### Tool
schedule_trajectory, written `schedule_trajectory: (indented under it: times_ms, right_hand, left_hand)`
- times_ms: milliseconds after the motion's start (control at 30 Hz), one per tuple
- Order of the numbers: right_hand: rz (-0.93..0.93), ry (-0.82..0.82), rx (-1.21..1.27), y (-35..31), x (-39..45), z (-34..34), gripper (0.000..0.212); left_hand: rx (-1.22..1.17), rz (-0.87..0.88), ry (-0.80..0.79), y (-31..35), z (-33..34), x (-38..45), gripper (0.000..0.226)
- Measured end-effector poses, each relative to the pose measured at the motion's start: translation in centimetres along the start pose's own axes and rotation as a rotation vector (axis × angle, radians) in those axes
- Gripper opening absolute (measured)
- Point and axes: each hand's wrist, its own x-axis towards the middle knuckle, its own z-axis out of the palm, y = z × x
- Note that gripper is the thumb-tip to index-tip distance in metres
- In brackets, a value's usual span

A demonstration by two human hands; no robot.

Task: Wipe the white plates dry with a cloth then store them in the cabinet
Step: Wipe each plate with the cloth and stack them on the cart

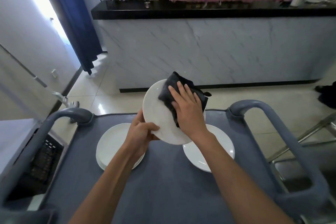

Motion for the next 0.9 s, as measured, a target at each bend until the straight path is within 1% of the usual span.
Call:
schedule_trajectory:
  times_ms: [100, 367, 567, 700, 800, 900]
  right_hand:
    - [-0.003, -0.011, 0.003, 0.6, -0.6, 0.0, 0.053]
    - [-0.013, -0.083, 0.072, 0.4, -2.5, 0.6, 0.052]
    - [0.022, -0.083, 0.209, -1.7, -4.6, 0.7, 0.057]
    - [0.105, -0.100, 0.329, -3.7, -5.7, 0.8, 0.057]
    - [0.162, -0.103, 0.411, -4.7, -5.8, 0.7, 0.058]
    - [0.164, -0.123, 0.477, -5.1, -5.8, 0.5, 0.058]
  left_hand:
    - [-0.020, 0.013, 0.047, -0.1, 0.3, -0.4, 0.064]
    - [-0.045, 0.094, 0.146, 0.0, 0.6, -1.1, 0.067]
    - [-0.077, 0.139, 0.183, -0.2, 0.7, -1.7, 0.069]
    - [-0.054, 0.158, 0.192, -0.8, 1.3, -2.2, 0.069]
    - [-0.037, 0.163, 0.205, -1.0, 1.6, -2.6, 0.067]
    - [-0.067, 0.164, 0.233, -1.1, 1.5, -2.9, 0.064]
